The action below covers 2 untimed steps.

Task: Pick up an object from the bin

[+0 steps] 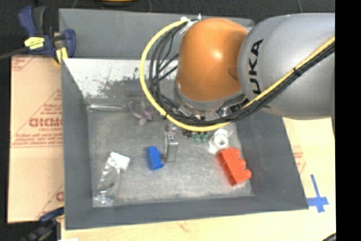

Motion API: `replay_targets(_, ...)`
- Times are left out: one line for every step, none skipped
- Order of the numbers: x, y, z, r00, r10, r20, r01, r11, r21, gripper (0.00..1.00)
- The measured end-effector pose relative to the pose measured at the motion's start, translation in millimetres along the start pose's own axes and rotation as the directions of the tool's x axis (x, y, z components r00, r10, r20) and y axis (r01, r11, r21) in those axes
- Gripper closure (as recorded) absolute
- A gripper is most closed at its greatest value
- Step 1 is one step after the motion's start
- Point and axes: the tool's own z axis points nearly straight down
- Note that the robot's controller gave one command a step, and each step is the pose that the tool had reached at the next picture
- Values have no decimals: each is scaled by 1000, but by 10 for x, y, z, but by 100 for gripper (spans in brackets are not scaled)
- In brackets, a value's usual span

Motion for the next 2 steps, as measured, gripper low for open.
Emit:
replay_targets(-24, -59, 775, 1000, -4, -8, 4, 1000, 1, 0)
replay_targets(-223, -212, 1624, 910, -414, -4, 414, 910, -2, 0)
